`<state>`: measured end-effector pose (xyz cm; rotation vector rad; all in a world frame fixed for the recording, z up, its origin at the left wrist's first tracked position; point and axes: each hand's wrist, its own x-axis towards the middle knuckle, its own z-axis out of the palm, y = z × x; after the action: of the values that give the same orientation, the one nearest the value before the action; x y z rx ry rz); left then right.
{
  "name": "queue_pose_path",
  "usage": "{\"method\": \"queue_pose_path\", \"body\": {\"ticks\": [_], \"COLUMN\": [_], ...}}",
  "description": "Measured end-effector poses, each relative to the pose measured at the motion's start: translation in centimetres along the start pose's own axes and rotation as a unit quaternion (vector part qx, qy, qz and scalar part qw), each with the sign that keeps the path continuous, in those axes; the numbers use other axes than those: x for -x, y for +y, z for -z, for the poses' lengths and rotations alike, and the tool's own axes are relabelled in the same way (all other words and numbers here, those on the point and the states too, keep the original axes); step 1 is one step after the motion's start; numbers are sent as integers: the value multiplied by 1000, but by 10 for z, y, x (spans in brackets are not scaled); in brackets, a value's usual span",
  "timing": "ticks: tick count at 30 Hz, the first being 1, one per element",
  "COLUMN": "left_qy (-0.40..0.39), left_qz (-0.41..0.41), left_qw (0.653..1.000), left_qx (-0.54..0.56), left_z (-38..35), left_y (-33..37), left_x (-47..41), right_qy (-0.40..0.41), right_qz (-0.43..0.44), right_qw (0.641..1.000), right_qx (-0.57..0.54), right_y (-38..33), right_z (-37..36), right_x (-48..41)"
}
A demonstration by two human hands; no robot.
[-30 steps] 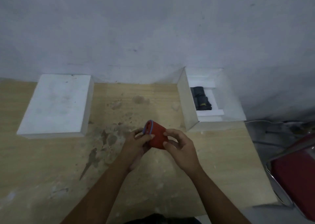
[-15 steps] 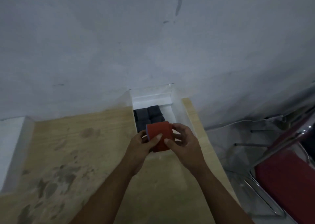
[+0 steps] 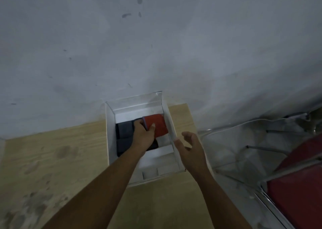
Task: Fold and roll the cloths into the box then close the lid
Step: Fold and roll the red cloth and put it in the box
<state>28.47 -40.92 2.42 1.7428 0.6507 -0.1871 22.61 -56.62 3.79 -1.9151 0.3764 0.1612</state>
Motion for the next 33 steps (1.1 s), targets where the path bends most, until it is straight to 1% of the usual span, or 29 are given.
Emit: {"method": "queue_pose_path", "body": {"ticks": [4,6,11,14,15,16,18,19,21,23,24,26,27,29,33], "left_qy": [-11,-10,6,7,19,37,48,33,-40,-103,-122,-145,-147,-145,-106], "left_qz": [-33,-40,-92,-84,-93,-117,-179,-212,-256,-261,-247,-221,-220,-219,-260], "left_qw": [998,996,984,969,959,940,891,873,838,795,774,735,724,720,759], "left_qx": [-54,-76,-151,-231,-267,-319,-414,-437,-479,-538,-570,-624,-637,-642,-588], "left_z": [-20,-26,-37,-45,-45,-44,-38,-36,-32,-30,-29,-27,-27,-26,-16], "left_y": [0,-5,-13,-13,-14,-14,-21,-24,-31,-35,-35,-32,-32,-29,-20], "left_x": [-20,-29,-38,-30,-28,-25,-29,-32,-38,-41,-42,-47,-49,-50,-42], "right_qy": [-66,-66,-50,-56,-57,-57,-53,-51,-53,-74,-92,-131,-142,-149,-142], "right_qz": [-2,8,8,6,6,4,-1,-2,-11,-41,-62,-89,-90,-86,-100], "right_qw": [998,998,998,998,998,998,998,998,998,996,993,986,984,984,984], "right_qx": [-17,-18,-35,-28,-27,-26,-29,-30,-25,-23,-28,-48,-50,-46,-43], "right_y": [8,10,12,12,10,10,11,11,13,15,14,10,7,1,0], "right_z": [-9,-12,-15,-16,-16,-16,-16,-16,-17,-18,-18,-17,-16,-14,-11], "right_x": [-1,1,-5,-5,-6,-6,-6,-6,-5,-5,-6,-8,-9,-9,-8]}}
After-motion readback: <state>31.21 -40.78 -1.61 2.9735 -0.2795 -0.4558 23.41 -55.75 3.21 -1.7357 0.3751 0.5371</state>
